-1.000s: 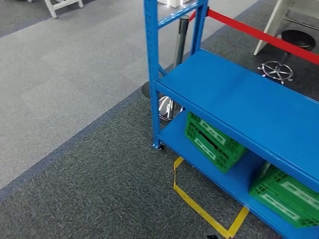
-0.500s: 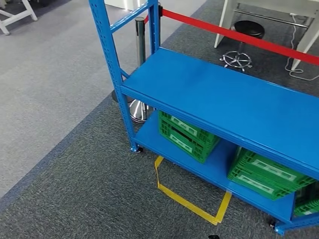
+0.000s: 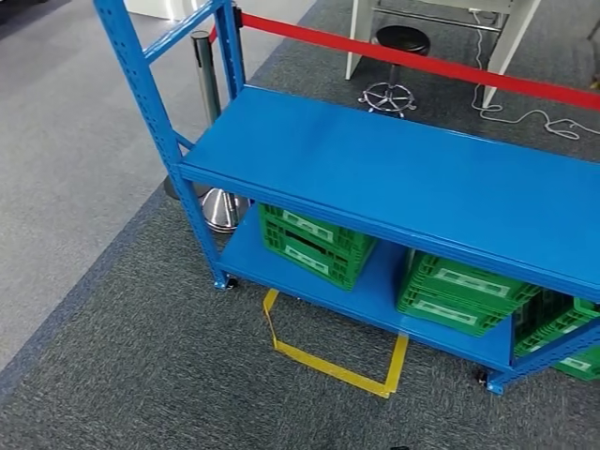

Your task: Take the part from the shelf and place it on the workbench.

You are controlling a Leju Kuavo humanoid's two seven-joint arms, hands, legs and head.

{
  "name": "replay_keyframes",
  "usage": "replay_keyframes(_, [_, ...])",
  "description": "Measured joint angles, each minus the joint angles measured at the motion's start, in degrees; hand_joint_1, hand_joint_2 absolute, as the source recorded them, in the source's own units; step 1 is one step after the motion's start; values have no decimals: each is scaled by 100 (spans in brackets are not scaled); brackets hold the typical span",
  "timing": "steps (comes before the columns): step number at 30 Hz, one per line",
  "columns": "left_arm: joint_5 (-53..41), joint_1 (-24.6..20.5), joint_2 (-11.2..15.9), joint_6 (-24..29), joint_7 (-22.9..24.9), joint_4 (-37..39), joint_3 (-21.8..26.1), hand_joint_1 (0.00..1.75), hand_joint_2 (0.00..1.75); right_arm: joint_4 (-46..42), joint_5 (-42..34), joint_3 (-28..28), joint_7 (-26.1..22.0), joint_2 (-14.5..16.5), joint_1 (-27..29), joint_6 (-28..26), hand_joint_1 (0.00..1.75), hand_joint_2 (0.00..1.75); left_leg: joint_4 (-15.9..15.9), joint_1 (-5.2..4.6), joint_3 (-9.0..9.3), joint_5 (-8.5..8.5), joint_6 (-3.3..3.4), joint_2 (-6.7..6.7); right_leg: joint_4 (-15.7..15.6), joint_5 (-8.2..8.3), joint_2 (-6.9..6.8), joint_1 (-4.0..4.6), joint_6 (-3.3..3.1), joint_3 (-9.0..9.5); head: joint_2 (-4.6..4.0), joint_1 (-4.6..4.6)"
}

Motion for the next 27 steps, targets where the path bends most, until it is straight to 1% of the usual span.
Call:
replay_keyframes(1, [-37, -1, -1, 18, -8, 0, -65, 0, 0, 0, -1, -3, -34, 1, -4, -17, 0, 0, 14, -11, 2, -7, -29, 55, -33, -16, 17, 15, -42, 9, 0, -2])
replay_keyframes(2, [-50, -5, 0, 37, -13, 0, -117, 0, 0, 0, 8, -7, -84, 1, 7, -45, 0, 0, 21, -8, 10, -8, -50, 110, -26, 1, 84, 11, -88, 0, 0, -8])
replay_keyframes(3, [-44, -11, 1, 57, -16, 0, -151, 0, 0, 0, 25, -10, -139, 1, 26, -77, 0, 0, 38, 5, 18, -28, -80, 98, -26, 12, 139, 7, -119, -10, 0, -9])
replay_keyframes(4, [-31, -15, 2, 80, -19, 0, -171, 0, 0, 0, 45, -13, -189, 1, 42, -107, 0, 0, 102, 23, 1, -92, -111, 2, -29, 27, 193, 1, -150, -17, 0, -16])
replay_keyframes(5, [-9, -13, 3, 102, -20, 0, -181, 0, 0, 0, 62, -14, -228, 1, 48, -133, 0, 0, 270, 42, -62, -221, -141, -145, -34, 42, 249, -8, -182, -21, 0, -22])
replay_keyframes(6, [12, -5, 3, 116, -20, 0, -188, 0, 0, 0, 74, -15, -254, 1, 44, -148, 0, 0, 550, 57, -176, -398, -167, -317, -37, 55, 308, -15, -212, -29, 0, -32])
replay_keyframes(7, [32, 6, 3, 125, -20, 0, -195, 0, 0, 0, 79, -15, -264, 1, 34, -156, 0, 0, 919, 64, -333, -593, -179, -441, -37, 64, 374, -13, -234, -39, 0, -39])
replay_keyframes(8, [51, 20, 4, 126, -19, 0, -203, 0, 0, 0, 83, -15, -271, 1, 26, -160, 0, 0, 1298, 66, -499, -751, -184, -493, -36, 71, 440, -9, -251, -48, 0, -43])
replay_keyframes(9, [65, 32, 4, 115, -19, 0, -212, 0, 0, 0, 90, -15, -273, 1, 24, -160, 0, 0, 1560, 66, -617, -816, -182, -510, -36, 75, 504, -5, -261, -51, 0, -45])
replay_keyframes(10, [74, 38, 5, 89, -18, 0, -219, 0, 0, 0, 108, -15, -277, 1, 28, -161, 0, 0, 1633, 65, -657, -771, -173, -514, -34, 78, 560, 0, -265, -49, 0, -49])
replay_keyframes(11, [74, 37, 5, 56, -17, 0, -226, 0, 0, 0, 138, -15, -295, 1, 36, -161, 0, 0, 1482, 65, -598, -617, -155, -519, -34, 79, 606, 3, -266, -42, 0, -50])
replay_keyframes(12, [65, 32, 4, 22, -17, 0, -237, 0, 0, 0, 178, -15, -327, 1, 45, -160, 0, 0, 1145, 65, -455, -397, -130, -532, -33, 80, 645, 6, -265, -33, 0, -50])
replay_keyframes(13, [58, 24, 3, -1, -14, 0, -249, 0, 0, 0, 226, -11, -374, 1, 51, -158, 0, 0, 746, 64, -284, -205, -101, -574, -32, 81, 672, 8, -260, -28, 0, -49])
replay_keyframes(14, [60, 16, -1, -9, -8, 0, -261, 0, 0, 0, 272, -3, -428, 1, 52, -158, 0, 0, 395, 61, -139, -75, -77, -619, -25, 82, 696, 16, -244, -34, 0, -47])
replay_keyframes(15, [70, 11, -6, -14, 1, 0, -268, 0, 0, 0, 307, 9, -478, 1, 50, -159, 0, 0, 171, 54, -54, -16, -60, -660, -20, 87, 710, 19, -218, -50, 0, -44])
replay_keyframes(16, [83, 8, -11, -24, 10, 0, -271, 0, 0, 0, 331, 22, -519, 1, 48, -160, 0, 0, 77, 44, -30, -14, -46, -691, -20, 95, 720, 19, -184, -70, 0, -43])
replay_keyframes(17, [96, 8, -16, -41, 18, 0, -271, 0, 0, 0, 342, 34, -548, 1, 48, -161, 0, 0, 55, 35, -38, -12, -32, -693, -25, 106, 730, 18, -143, -86, 0, -42])
replay_keyframes(18, [100, 11, -20, -60, 22, 0, -272, 0, 0, 0, 345, 44, -566, 0, 52, -158, 0, 0, 39, 41, -45, 11, -4, -682, -27, 107, 727, 10, -107, -108, 0, -42])
replay_keyframes(19, [103, 12, -22, -75, 25, 0, -272, 0, 0, 0, 345, 52, -575, -1, 58, -156, 0, 0, 16, 50, -46, 34, 29, -667, 10, 71, 693, 7, -77, -140, 0, -39])
replay_keyframes(20, [99, 12, -25, -85, 26, 0, -273, 0, 0, 0, 345, 60, -581, -1, 61, -153, 0, 0, -10, 62, -50, 57, 62, -650, 139, -27, 642, 9, -54, -211, 0, -27])
replay_keyframes(21, [87, 12, -30, -89, 30, 0, -275, 0, 0, 0, 346, 66, -583, -2, 59, -146, 0, 0, -32, 72, -55, 76, 89, -626, 387, -186, 580, 10, -37, -334, 0, -19])
replay_keyframes(22, [68, 14, -32, -89, 38, 0, -281, 0, 0, 0, 347, 70, -584, -2, 57, -136, 0, 0, -33, 69, -66, 80, 103, -600, 739, -384, 519, 11, -22, -491, 0, -9])
replay_keyframes(23, [48, 18, -33, -89, 50, 0, -289, 0, 0, 0, 351, 71, -581, -2, 54, -123, 0, 0, -31, 66, -76, 82, 108, -573, 1124, -564, 488, 10, -8, -663, 0, -4])
replay_keyframes(24, [33, 22, -32, -86, 66, 0, -299, 0, 0, 0, 359, 71, -574, -2, 57, -108, 0, 0, -30, 64, -81, 83, 109, -545, 1417, -666, 472, 9, 6, -788, 0, -6])
replay_keyframes(25, [23, 24, -29, -83, 81, 1, -308, 0, 0, 0, 371, 71, -563, -2, 65, -94, 0, 0, -28, 64, -84, 83, 108, -522, 1538, -667, 463, 7, 17, -830, 0, -4])
replay_keyframes(26, [21, 24, -26, -79, 91, 1, -314, 0, 0, 0, 383, 72, -552, -2, 71, -83, 0, 0, -26, 65, -83, 83, 106, -508, 1430, -557, 454, 4, 24, -758, 0, -4])
replay_keyframes(27, [21, 22, -26, -76, 98, 1, -318, 0, 0, 0, 393, 72, -544, -2, 75, -75, 0, 0, -23, 67, -78, 80, 98, -499, 1115, -374, 438, -2, 24, -581, 0, -4])
